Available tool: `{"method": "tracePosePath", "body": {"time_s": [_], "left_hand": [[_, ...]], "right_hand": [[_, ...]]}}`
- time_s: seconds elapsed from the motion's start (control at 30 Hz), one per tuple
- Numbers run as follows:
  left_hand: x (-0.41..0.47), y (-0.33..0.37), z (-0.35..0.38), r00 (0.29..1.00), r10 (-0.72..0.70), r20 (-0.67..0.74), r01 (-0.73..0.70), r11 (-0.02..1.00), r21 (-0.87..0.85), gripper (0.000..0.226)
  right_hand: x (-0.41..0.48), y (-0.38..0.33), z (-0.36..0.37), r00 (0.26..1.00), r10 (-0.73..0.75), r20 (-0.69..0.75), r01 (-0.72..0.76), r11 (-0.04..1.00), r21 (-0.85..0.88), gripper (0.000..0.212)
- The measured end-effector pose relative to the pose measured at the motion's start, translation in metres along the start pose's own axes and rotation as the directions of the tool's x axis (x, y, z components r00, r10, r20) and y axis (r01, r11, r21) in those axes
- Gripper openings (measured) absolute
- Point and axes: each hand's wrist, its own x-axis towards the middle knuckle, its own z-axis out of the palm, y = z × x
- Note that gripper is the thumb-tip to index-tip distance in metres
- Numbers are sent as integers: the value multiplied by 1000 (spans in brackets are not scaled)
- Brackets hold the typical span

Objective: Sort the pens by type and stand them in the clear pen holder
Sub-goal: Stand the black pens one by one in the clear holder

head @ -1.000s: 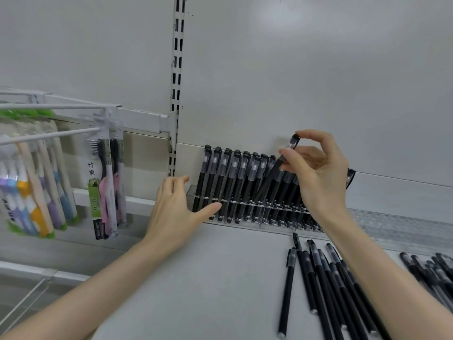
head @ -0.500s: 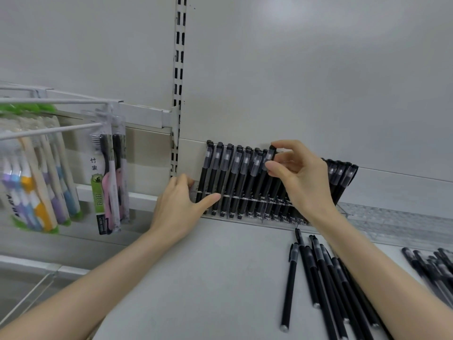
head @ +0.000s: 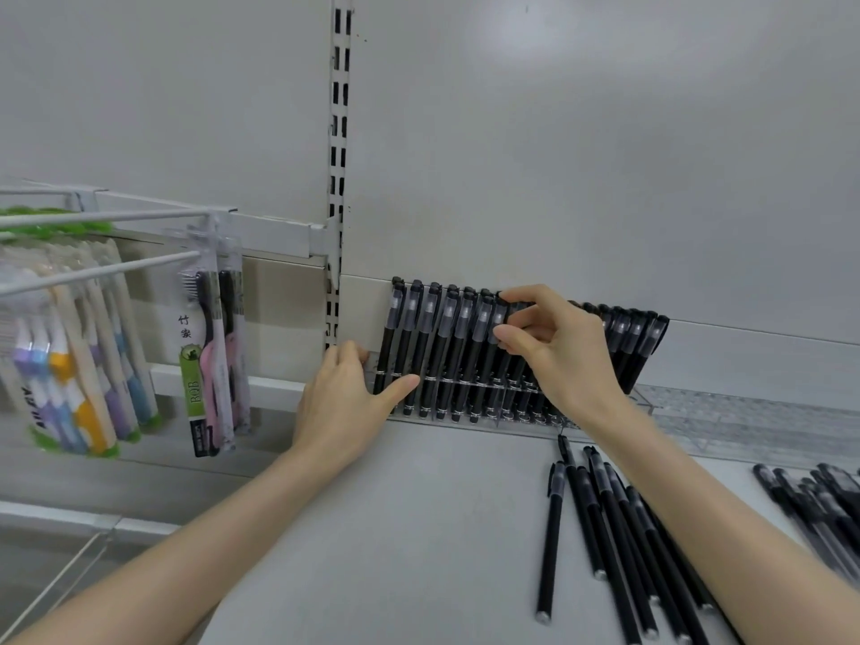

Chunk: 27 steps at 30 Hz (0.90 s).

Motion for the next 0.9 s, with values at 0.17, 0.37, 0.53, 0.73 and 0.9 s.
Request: {"method": "tracePosePath", "body": {"time_s": [0.17,0.37,0.53,0.73,0.9], "left_hand": [[-3,3,-6,999,9,34,-10,999,39,57],[-29,8,-26,998,59,29,-63,985,163,37],[-63,40,-25,986,78,145,-105,976,189,26],[-122,102,16,971,42,235,-98,968,232,39],[-153,132,40,982,-22,187,-35,953,300,59]], "right_hand": [[-3,-3,0,1000,13,-11,-13,998,-55,29],[-23,-2,-17,997,14,-79,-21,996,-89,11],[-53,10,-47,1000,22,22,-19,989,-149,10],[-86,35,-87,954,24,299,59,962,-267,11],[-105,53,-102,874,12,486,136,954,-267,23]]}}
